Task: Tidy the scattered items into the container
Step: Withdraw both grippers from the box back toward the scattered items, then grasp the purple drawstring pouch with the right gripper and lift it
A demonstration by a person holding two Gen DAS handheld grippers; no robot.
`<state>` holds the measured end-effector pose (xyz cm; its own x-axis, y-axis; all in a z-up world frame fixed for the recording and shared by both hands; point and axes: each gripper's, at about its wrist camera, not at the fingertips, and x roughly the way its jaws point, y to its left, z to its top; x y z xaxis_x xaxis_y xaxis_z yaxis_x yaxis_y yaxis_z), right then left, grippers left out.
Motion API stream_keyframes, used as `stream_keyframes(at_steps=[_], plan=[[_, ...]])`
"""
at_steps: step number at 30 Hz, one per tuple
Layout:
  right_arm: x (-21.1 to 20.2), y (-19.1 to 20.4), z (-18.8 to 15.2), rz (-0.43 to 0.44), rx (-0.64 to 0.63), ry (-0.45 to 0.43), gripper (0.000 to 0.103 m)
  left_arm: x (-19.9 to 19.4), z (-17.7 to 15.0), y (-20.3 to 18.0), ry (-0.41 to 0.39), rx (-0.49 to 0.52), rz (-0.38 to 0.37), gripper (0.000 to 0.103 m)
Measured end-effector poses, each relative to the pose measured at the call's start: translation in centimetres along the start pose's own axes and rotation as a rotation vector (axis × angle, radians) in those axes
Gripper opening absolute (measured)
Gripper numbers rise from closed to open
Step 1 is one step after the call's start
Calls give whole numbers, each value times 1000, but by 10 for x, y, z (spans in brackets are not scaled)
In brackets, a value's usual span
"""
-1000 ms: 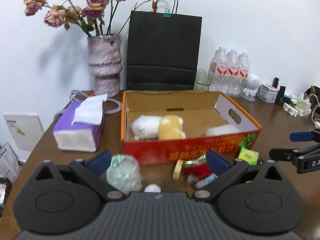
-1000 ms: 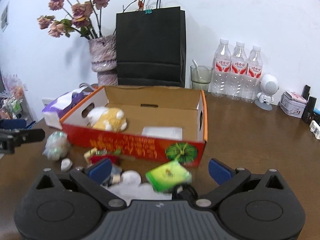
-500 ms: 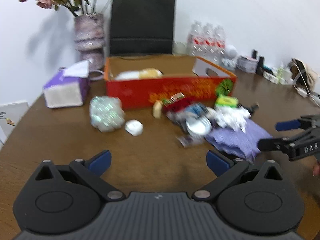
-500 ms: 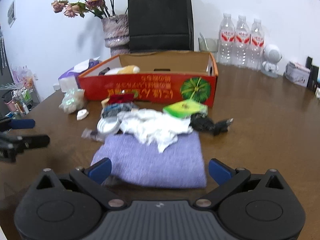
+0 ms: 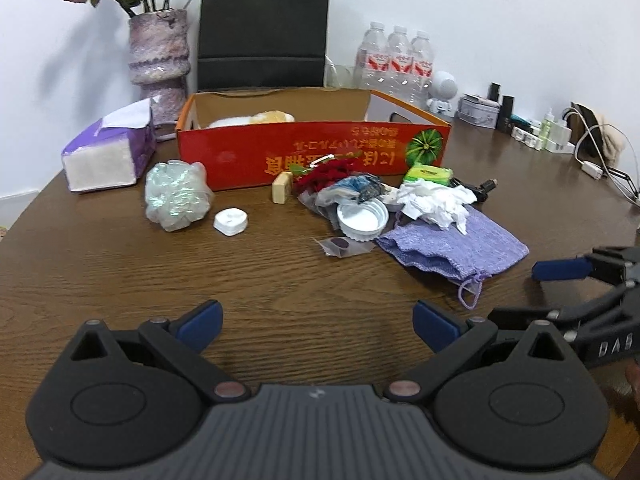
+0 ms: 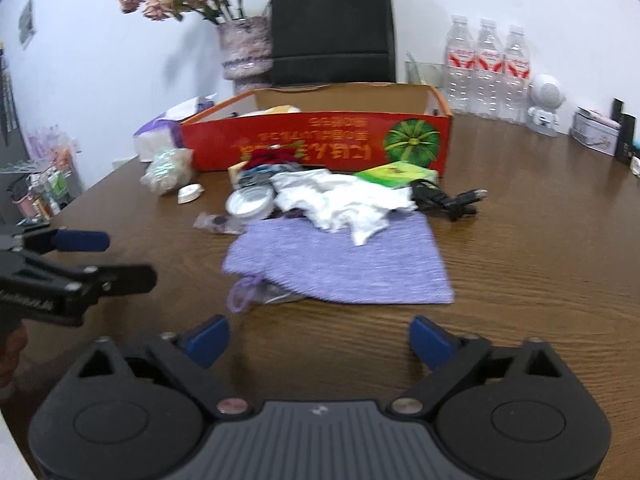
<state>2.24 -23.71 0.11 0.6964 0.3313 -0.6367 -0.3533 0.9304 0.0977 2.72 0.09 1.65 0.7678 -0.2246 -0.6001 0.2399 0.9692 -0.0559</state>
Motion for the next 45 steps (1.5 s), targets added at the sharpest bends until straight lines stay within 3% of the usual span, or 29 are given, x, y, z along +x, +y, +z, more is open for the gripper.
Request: stream_keyframes(at_steps=[2, 7, 12, 26, 30, 33, 36, 42, 45], plan=[[3, 10, -1, -4, -42, -7, 86, -2, -1, 3, -2, -10, 7, 103], [12, 26, 5, -9, -90, -30, 63, -8, -5, 14, -1, -41, 32, 103], [16, 31, 11, 3, -103, -29, 52, -12, -7, 26, -5, -85, 50, 103], [22, 41, 22, -42, -157, -58, 53, -11, -4, 16, -12, -78, 14, 103], [23, 44, 30, -41, -173, -89, 64, -11, -4, 16, -11, -77, 17, 103], [30, 45, 37, -24, -165, -71, 61, -11, -1, 17, -11, -76, 22, 103], [38, 40, 41, 15, -128, -26, 22, -10, 2, 18, -8, -75, 25, 103], [18, 25, 48, 52, -46, -101, 7, -4, 10, 14, -5, -58, 15, 103], [11, 12, 54, 41, -13, -129, 7, 4, 16, 8, 0, -45, 1, 103]])
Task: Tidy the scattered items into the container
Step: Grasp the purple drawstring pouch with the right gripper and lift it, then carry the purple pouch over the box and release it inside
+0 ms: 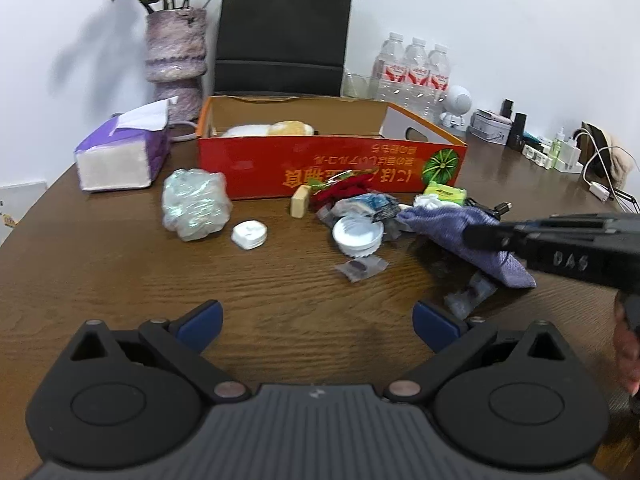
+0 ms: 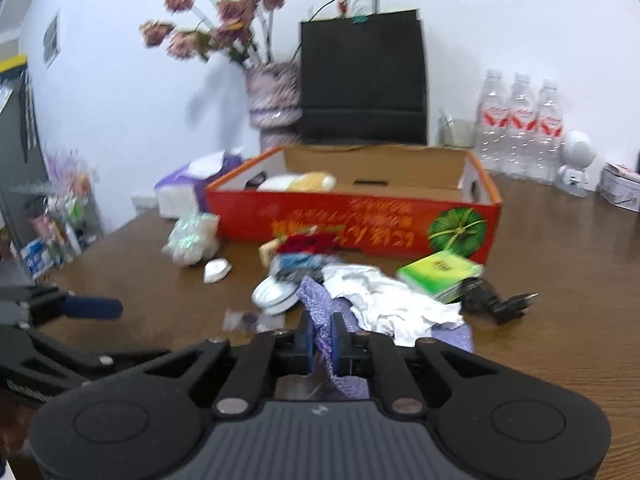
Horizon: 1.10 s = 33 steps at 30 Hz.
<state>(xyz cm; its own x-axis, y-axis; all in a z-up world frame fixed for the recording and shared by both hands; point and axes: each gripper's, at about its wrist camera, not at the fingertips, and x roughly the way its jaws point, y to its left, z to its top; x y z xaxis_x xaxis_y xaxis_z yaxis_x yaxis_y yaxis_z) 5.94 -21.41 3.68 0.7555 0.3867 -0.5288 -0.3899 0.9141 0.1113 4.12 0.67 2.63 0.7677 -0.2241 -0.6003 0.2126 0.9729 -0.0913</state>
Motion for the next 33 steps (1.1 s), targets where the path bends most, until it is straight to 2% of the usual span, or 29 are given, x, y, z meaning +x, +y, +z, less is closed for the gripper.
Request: stream_keyframes(at_steps=[5, 7, 9, 14, 16, 19, 20, 22, 23, 27, 33], plan=[[-1, -26, 4, 22, 96, 9, 7, 15, 8, -14, 12, 34, -17, 103], [0, -29, 4, 17, 101, 7, 7, 23, 11, -18, 21, 43, -13, 99], [2, -30, 4, 21, 101, 11, 7, 32, 14, -20, 33, 55, -4, 90], [7, -30, 5, 30, 102, 13, 7, 51, 19, -25, 55, 93, 21, 76], [8, -29, 5, 32, 103, 14, 7, 57, 20, -27, 62, 99, 25, 76], [10, -29, 4, 34, 105, 16, 7, 65, 22, -29, 71, 115, 29, 67], [11, -29, 3, 36, 106, 19, 7, 67, 22, -30, 76, 121, 24, 61], [12, -28, 2, 40, 109, 23, 7, 66, 23, -32, 66, 137, 2, 39], [13, -27, 2, 43, 110, 25, 7, 66, 23, -33, 67, 143, -12, 22], [11, -24, 5, 46, 106, 19, 7, 59, 23, -33, 56, 151, -19, 22], [-6, -17, 23, 41, 80, -39, 7, 33, 35, -29, -15, 149, -14, 22]])
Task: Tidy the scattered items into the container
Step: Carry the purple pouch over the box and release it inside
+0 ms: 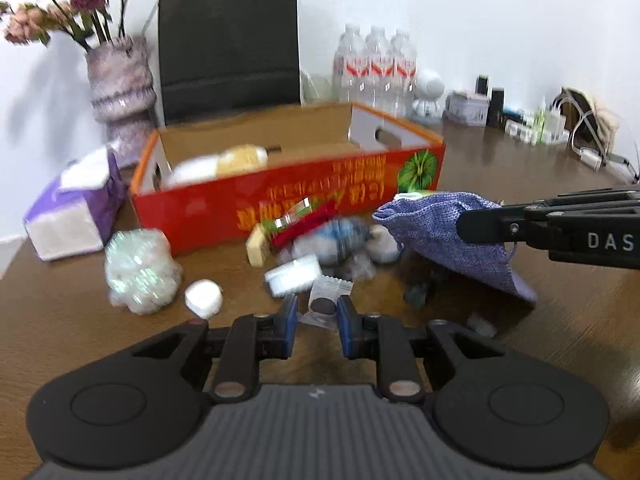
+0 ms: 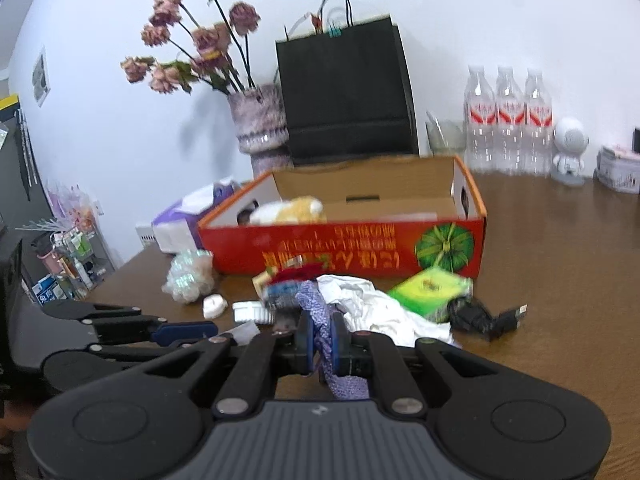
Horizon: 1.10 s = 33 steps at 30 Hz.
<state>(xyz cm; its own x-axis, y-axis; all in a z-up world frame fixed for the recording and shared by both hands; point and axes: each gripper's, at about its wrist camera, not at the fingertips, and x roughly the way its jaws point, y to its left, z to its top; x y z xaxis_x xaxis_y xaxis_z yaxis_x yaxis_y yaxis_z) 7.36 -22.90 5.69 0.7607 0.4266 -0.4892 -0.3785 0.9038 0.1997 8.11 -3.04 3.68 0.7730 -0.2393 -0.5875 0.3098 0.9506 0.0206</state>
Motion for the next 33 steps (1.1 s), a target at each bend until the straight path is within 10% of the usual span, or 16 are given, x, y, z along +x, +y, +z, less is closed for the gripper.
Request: stream_keyframes(at_steps=[19, 33], plan=[[-20, 12, 67, 9, -25, -127, 7, -39, 58, 18, -145, -29, -29, 22], [30, -19, 170, -10, 22, -194, 7, 13, 152, 63, -170, -126, -21, 22]])
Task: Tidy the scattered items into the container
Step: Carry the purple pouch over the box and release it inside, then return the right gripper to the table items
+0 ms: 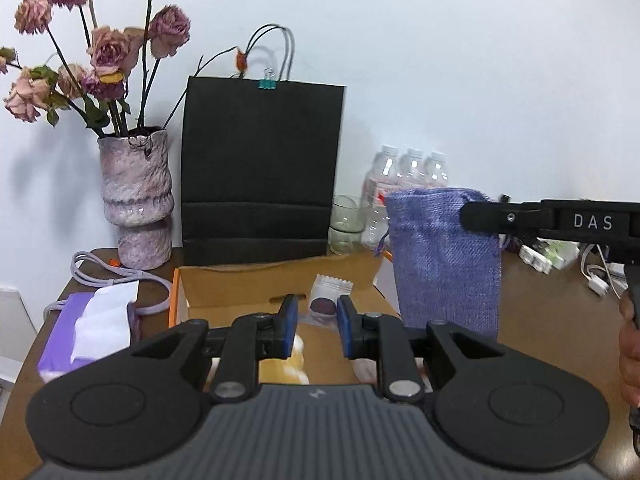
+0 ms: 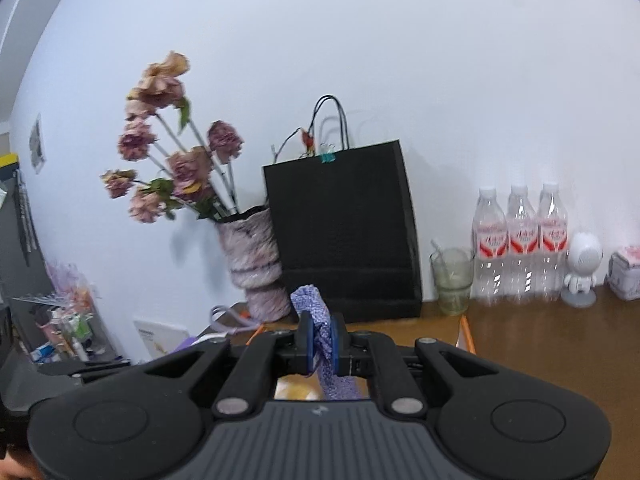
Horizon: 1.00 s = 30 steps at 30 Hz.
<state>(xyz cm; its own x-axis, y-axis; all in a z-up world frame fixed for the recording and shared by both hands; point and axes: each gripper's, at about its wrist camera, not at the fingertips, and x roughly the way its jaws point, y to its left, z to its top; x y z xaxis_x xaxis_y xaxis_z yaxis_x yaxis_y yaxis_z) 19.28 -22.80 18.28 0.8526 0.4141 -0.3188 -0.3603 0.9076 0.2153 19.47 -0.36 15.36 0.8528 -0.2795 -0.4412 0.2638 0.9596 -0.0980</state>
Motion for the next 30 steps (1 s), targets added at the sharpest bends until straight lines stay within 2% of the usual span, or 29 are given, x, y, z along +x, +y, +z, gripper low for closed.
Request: stream_keyframes(at_steps=[6, 13, 18, 19, 20, 21, 22, 23, 24, 26, 30], plan=[[62, -10, 5, -104, -99, 25, 7, 58, 10, 20, 48, -42, 48, 22], [137, -27, -23, -109, -105, 147, 7, 125, 0, 37, 121, -51, 105, 22], [171, -35, -48, -88, -75, 248, 9, 152, -10, 41, 169, -38, 119, 23], [176, -36, -51, -81, -66, 272, 16, 154, -12, 42, 176, -39, 125, 25], [178, -37, -54, -75, -56, 290, 19, 156, -13, 42, 182, -38, 132, 42], [180, -39, -57, -68, -49, 305, 34, 156, -14, 42, 181, -38, 140, 66], [181, -39, -59, -65, -47, 316, 57, 154, -15, 43, 169, -38, 151, 71], [180, -40, -60, -72, -46, 317, 67, 152, -16, 44, 155, -31, 179, 76], [177, -42, -61, -83, -46, 312, 83, 151, -15, 45, 152, -19, 195, 86], [172, -46, -60, -79, -41, 302, 91, 146, -15, 48, 149, -9, 232, 103], [165, -52, -55, -41, -11, 321, 92, 132, -15, 52, 141, 5, 215, 103]])
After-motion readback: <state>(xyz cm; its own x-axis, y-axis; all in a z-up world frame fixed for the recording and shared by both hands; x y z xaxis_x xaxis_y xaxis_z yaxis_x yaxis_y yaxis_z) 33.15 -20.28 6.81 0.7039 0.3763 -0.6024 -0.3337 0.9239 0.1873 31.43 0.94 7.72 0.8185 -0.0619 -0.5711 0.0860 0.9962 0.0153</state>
